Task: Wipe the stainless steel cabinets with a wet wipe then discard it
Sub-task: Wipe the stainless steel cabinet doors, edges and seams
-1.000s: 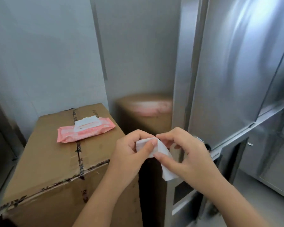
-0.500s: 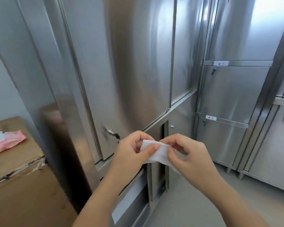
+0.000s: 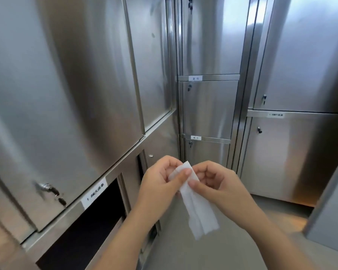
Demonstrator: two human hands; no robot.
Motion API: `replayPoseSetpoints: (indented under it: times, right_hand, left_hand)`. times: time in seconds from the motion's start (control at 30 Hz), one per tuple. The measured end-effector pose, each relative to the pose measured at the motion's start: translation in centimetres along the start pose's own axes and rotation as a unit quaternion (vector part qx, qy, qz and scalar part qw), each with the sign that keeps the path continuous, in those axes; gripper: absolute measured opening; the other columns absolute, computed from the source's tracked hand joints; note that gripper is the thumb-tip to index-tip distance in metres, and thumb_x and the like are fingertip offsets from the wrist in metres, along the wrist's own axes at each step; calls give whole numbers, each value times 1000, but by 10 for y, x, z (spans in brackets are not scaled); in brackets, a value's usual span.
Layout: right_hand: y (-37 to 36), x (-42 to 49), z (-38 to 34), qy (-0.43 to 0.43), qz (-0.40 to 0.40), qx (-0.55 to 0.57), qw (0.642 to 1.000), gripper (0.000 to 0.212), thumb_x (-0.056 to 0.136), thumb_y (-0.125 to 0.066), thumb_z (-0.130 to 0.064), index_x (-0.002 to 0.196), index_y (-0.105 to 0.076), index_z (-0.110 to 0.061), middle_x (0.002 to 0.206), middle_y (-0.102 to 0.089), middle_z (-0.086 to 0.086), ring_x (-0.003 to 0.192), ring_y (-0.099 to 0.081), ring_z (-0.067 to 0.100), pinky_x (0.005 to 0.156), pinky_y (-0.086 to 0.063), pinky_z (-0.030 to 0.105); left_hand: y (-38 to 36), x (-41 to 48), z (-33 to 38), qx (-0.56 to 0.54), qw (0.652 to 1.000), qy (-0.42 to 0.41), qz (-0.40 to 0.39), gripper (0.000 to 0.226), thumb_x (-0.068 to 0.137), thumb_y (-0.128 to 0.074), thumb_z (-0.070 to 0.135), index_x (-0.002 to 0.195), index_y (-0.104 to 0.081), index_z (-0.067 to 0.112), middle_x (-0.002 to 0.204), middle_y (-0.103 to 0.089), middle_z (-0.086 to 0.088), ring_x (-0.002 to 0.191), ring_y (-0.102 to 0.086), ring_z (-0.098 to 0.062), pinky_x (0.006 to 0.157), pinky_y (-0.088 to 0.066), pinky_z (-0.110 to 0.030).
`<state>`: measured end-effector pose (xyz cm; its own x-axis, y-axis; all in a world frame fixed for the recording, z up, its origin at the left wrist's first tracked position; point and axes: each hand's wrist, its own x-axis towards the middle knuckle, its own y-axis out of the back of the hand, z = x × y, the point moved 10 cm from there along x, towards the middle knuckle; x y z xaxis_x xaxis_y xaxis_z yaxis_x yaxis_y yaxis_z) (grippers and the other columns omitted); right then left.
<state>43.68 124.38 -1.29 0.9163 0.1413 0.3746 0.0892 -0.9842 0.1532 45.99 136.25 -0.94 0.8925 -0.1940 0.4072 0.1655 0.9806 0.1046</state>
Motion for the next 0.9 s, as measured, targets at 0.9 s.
replayPoseSetpoints:
  times: [0.9]
  right_hand:
    - [100,235,113,-40,137,-61,988,18,85,-61,-7,74,-65,-21,74,-64,9,68,-56,18,65,-48,41]
  left_hand:
    - [-1,277,-126,61,997,-20,-47,15,86,-61,33,72,-59,29,48,-56,3,48,-49,-11,52,-41,-26]
